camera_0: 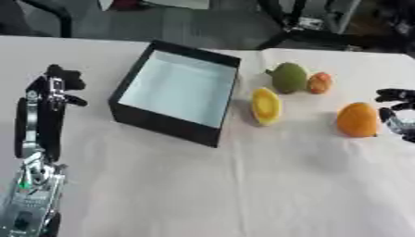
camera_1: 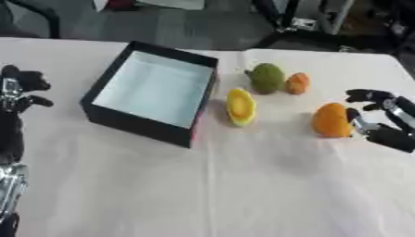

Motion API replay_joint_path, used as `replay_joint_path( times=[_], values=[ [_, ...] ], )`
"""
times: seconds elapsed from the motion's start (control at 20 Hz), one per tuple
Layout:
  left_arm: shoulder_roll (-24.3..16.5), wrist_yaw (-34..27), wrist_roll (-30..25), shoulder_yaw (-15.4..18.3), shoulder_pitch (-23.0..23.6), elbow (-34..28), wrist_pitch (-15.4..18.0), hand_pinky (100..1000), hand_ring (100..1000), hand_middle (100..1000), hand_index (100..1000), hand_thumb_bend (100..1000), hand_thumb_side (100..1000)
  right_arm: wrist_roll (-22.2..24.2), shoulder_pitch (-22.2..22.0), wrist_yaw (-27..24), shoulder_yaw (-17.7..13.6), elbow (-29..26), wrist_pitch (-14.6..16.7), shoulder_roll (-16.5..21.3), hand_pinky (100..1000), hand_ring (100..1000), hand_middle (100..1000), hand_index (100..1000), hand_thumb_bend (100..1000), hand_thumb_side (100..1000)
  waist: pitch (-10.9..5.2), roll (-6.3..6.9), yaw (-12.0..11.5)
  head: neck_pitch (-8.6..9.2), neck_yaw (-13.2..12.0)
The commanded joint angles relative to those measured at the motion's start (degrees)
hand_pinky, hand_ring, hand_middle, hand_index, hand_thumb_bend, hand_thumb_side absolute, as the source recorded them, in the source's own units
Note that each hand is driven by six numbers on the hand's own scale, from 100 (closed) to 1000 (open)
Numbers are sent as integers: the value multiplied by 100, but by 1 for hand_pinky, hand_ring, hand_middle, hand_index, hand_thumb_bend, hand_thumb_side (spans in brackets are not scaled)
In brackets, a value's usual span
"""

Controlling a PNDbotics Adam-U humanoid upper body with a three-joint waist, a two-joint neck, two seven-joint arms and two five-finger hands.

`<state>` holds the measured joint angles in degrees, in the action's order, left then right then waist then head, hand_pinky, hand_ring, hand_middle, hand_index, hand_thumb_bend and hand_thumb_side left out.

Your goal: Pick up objects on the table and place them in the box.

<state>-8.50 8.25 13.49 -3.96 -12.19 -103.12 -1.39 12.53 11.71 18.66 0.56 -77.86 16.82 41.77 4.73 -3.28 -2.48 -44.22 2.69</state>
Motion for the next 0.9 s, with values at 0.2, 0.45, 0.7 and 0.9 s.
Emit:
replay_joint_path(
  times=[0.2,0.45,0.7,0.9],
  values=[
    [-13,-28,-35,-16,-109,-72,6,473,616,521,630,100,855,-216,412,423,83,836,421,223,828,897,791,924,100,728,-60,56,-28,10,46],
    [-3,-27,-36,-18,-115,-76,8,473,616,521,630,100,856,-309,512,730,154,1158,575,168,829,892,789,928,100,730,-55,57,-45,10,52],
    [-3,-32,-44,-23,-113,-76,12,473,616,521,629,100,856,-397,533,1113,191,1313,619,136,831,888,790,932,100,722,-54,56,-50,10,57],
    [-2,-35,-48,-28,-114,-75,10,473,616,521,629,100,856,-405,577,1332,216,1452,660,105,831,885,783,931,100,729,-50,59,-54,10,72]
  ],
)
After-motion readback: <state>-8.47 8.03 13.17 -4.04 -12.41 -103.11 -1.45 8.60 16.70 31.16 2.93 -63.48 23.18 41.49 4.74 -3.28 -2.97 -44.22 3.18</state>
